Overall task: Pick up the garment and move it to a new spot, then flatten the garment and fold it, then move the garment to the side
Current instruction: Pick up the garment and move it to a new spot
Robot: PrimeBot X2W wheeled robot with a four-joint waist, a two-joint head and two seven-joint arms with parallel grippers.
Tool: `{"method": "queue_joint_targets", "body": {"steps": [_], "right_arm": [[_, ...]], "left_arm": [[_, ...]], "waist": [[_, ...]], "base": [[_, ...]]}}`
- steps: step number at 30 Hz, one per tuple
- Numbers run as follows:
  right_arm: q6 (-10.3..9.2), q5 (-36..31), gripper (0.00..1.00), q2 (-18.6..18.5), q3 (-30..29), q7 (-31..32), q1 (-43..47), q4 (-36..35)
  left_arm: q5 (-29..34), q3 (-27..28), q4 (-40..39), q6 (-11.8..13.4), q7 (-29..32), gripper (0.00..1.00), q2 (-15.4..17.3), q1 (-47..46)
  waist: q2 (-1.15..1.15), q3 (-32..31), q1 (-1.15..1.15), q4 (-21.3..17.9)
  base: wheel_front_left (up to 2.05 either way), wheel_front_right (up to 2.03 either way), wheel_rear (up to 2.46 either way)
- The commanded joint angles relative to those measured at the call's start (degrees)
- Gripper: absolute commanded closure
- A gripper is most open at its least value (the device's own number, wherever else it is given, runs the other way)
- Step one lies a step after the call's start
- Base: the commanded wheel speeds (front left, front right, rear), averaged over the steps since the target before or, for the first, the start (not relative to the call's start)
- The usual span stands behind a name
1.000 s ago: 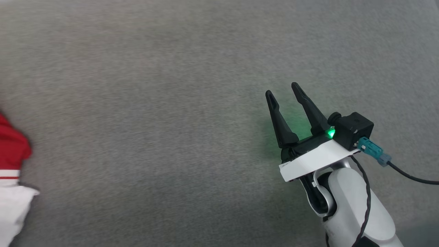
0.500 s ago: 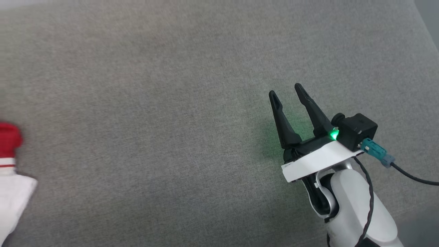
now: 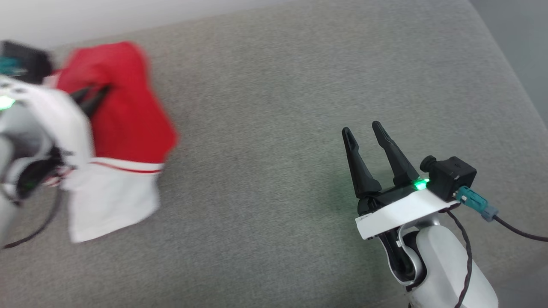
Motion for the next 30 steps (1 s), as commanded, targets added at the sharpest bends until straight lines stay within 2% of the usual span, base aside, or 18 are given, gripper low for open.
{"method": "queue_joint_targets", "body": {"steps": [1,6,10,14,17,21,30], "right_arm": [[0.0,0.41,0.0,-0.06,-0.15,-0.28,0.44,-0.41],[0.0,1.76,0.0,-0.03,-0.86,-0.28,0.71,-1.37],[0.0,3.24,0.0,-0.03,-1.09,-0.28,0.16,-2.33],[-0.01,4.59,0.0,-0.04,-1.48,-0.28,-0.01,-3.14],[0.0,5.85,0.0,-0.02,-1.39,-0.28,-0.11,-3.58],[0.0,7.62,0.0,-0.06,-1.15,-0.28,0.21,-4.34],[0.0,9.46,0.0,0.0,-2.1,-0.28,1.92,-5.07]], "left_arm": [[0.36,-1.24,-1.56,0.04,0.15,1.0,-0.58,-1.46],[0.64,-10.05,-8.3,0.05,0.33,1.0,-4.87,-7.82],[-1.0,-16.27,-9.23,0.05,-0.14,1.0,-9.92,-12.59],[-3.98,-21.96,-8.71,0.05,-0.95,1.0,-13.12,-15.11],[-5.73,-26.52,-6.28,0.05,-1.34,1.0,-13.72,-15.39],[-8.32,-29.79,-1.47,0.05,-0.71,1.0,-13.29,-13.8],[-8.93,-31.76,5.16,0.09,9.28,1.0,-10.47,-8.98]], "waist": [[0.0,-0.21,0.0,-0.8],[0.0,0.6,0.0,-3.28],[0.0,2.07,0.0,-5.86],[0.0,3.38,0.0,-8.31],[0.0,4.32,0.0,-10.34],[0.0,5.21,0.0,-13.51],[0.0,6.95,0.0,-18.01]], "base": [[0.0,0.0,0.0],[0.0,0.0,0.0],[0.0,0.0,0.0],[0.0,0.0,0.0],[0.0,0.0,0.0],[0.0,0.0,0.0],[0.0,0.0,0.0]]}}
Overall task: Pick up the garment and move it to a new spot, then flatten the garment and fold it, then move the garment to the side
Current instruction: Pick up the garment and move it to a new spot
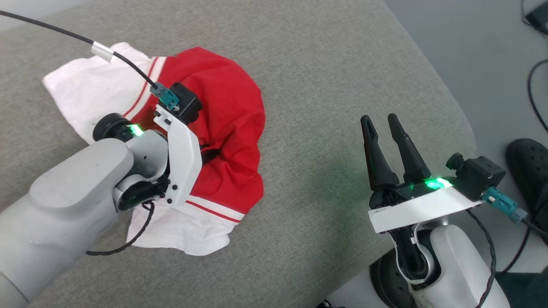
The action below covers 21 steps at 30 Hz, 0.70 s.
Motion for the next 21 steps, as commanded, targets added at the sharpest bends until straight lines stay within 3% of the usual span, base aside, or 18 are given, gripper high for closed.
{"method": "queue_joint_targets", "body": {"steps": [1,3,4,5,6,7,8,13,21], "right_arm": [[0.0,0.42,0.0,0.07,-0.03,-0.28,0.62,-0.29],[0.0,0.54,0.0,0.08,-0.04,-0.28,0.67,-0.38],[0.0,0.57,0.0,0.07,-0.04,-0.28,0.75,-0.37],[0.0,0.57,0.0,0.07,-0.04,-0.28,0.75,-0.37],[0.0,0.52,0.0,0.07,-0.22,-0.28,0.79,-0.29],[0.0,0.39,0.0,0.05,-0.34,-0.28,0.75,-0.18],[0.0,0.1,0.0,0.06,-0.48,-0.28,0.71,-0.08],[0.0,-2.76,0.0,0.03,-1.27,-0.28,0.38,0.8],[-0.01,-9.55,0.0,0.01,-4.39,-0.28,-0.11,3.81]], "left_arm": [[0.45,-1.13,0.87,0.13,2.79,1.0,0.47,3.48],[0.96,-1.41,1.08,0.14,3.88,0.96,0.68,4.21],[1.05,-1.43,1.12,0.15,4.11,0.77,0.71,4.43],[1.05,-1.43,1.12,0.15,4.11,0.77,0.71,4.43],[1.29,-1.45,1.29,0.15,3.77,0.55,0.59,4.49],[1.91,-1.42,1.42,0.15,2.88,0.07,0.34,4.25],[2.49,-1.35,1.46,0.15,2.15,0.0,-0.05,3.89],[3.35,-0.58,0.38,0.18,-5.01,0.0,-2.42,0.09],[1.35,-0.49,-1.08,0.13,-22.18,0.0,-5.0,0.03]], "waist": [[0.0,0.72,0.0,-1.05],[0.0,0.84,0.0,-1.14],[0.0,0.8,0.0,-1.12],[0.0,0.8,0.0,-1.12],[0.0,0.67,0.0,-0.92],[0.0,0.47,0.0,-0.61],[0.0,0.21,0.0,-0.16],[0.0,-2.01,0.0,3.77],[0.0,-7.24,0.0,14.1]], "base": [[0.0,0.0,0.0],[0.0,0.0,0.0],[0.0,0.0,0.0],[0.0,0.0,0.0],[0.0,0.0,0.0],[0.0,0.0,0.0],[0.0,0.0,0.0],[0.0,0.0,0.0],[0.0,0.0,0.0]]}}
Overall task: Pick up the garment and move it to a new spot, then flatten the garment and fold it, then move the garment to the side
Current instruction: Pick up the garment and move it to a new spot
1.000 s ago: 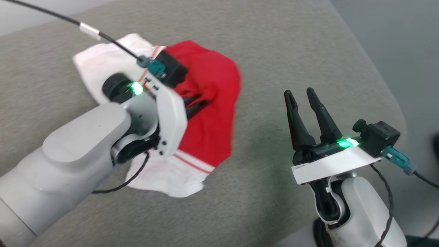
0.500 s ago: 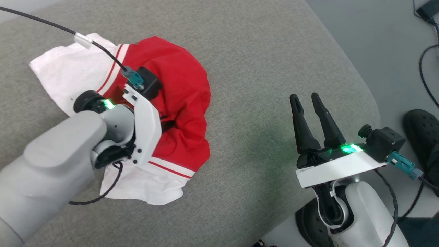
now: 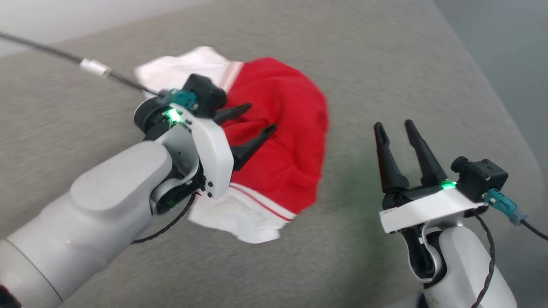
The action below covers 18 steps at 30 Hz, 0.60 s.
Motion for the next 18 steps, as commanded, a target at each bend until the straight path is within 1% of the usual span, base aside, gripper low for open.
{"method": "queue_joint_targets", "body": {"steps": [1,4,6,9,10,13,16,18], "right_arm": [[-0.01,-1.09,0.0,-0.11,-0.79,-0.28,-0.45,0.59],[0.0,-3.79,0.0,-0.19,-2.09,-0.28,-0.52,1.93],[-0.01,-5.05,0.0,-0.94,-2.85,-0.28,-0.12,2.77],[-0.01,-6.58,0.0,-2.25,-3.75,-0.28,0.93,3.64],[0.0,-6.79,0.0,-2.64,-4.02,-0.28,1.3,3.84],[0.0,-7.5,0.0,-4.06,-5.37,-0.28,2.47,4.16],[0.0,-7.96,0.0,-5.06,-7.14,-0.28,4.16,4.44],[0.0,-8.32,0.0,-5.58,-7.88,-0.28,5.29,4.43]], "left_arm": [[-0.07,-0.03,0.69,0.13,-2.82,0.0,-0.24,1.58],[0.56,0.58,3.89,0.14,-10.12,0.0,-0.73,4.1],[-0.74,1.96,6.74,0.18,-14.27,0.0,-1.56,7.36],[-1.99,5.54,10.55,0.76,-16.74,0.0,-2.42,12.62],[-1.28,7.2,11.45,1.31,-16.9,0.0,-2.58,14.25],[3.13,16.15,11.32,3.27,-17.02,0.0,-3.32,20.11],[8.4,25.93,9.71,3.75,-17.03,0.0,-4.3,26.93],[12.42,32.16,8.22,4.06,-17.04,0.0,-4.74,31.21]], "waist": [[0.0,-3.81,0.0,5.94],[0.0,-5.68,0.0,9.73],[0.0,-6.99,0.0,12.07],[0.0,-8.59,0.0,15.28],[0.0,-9.04,0.0,16.3],[0.0,-9.84,0.0,19.34],[0.0,-10.89,0.0,22.12],[0.0,-11.67,0.0,23.3]], "base": [[0.0,0.0,0.0],[0.0,0.0,0.0],[0.0,0.0,0.0],[0.0,0.0,0.0],[0.0,0.0,0.0],[0.0,0.0,0.0],[0.0,0.0,0.0],[0.0,0.0,0.0]]}}
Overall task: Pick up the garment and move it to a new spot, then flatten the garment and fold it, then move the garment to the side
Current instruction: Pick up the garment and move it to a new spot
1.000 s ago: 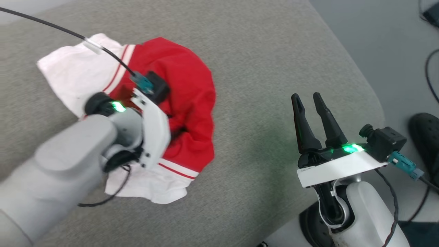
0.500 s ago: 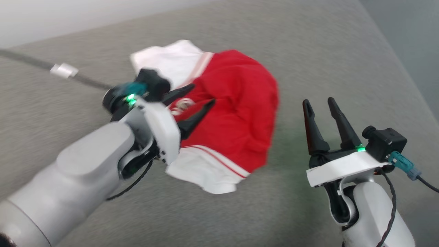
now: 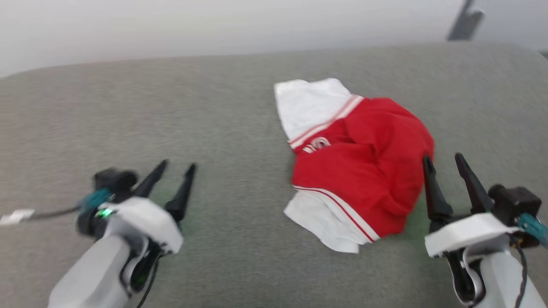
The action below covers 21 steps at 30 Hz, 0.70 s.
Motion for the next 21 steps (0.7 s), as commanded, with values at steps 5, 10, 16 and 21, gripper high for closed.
{"method": "queue_joint_targets", "body": {"steps": [5,10,16,21], "right_arm": [[-0.01,-0.24,0.0,-0.87,-2.34,-0.28,3.59,-0.58],[-0.01,-0.58,0.0,-0.61,-4.98,-0.27,6.0,-1.92],[0.0,-2.26,0.0,0.42,-8.68,-0.27,8.74,-4.91],[0.0,-3.14,0.0,1.44,-9.75,-0.27,10.02,-7.99]], "left_arm": [[9.45,16.39,-5.83,0.51,-0.3,0.0,-2.4,13.26],[16.3,25.78,-10.11,0.48,-0.29,0.0,-4.99,21.89],[25.82,36.85,-16.39,-0.84,-0.3,0.0,-8.88,31.11],[31.52,43.13,-22.65,-2.12,-0.3,0.0,-12.11,35.09]], "waist": [[0.0,-4.12,0.0,3.53],[0.0,-5.37,0.0,3.49],[0.0,-6.44,0.0,2.9],[0.0,-6.61,0.0,2.36]], "base": [[0.0,0.0,0.0],[0.0,0.0,0.0],[0.0,0.0,0.0],[0.0,0.0,0.0]]}}
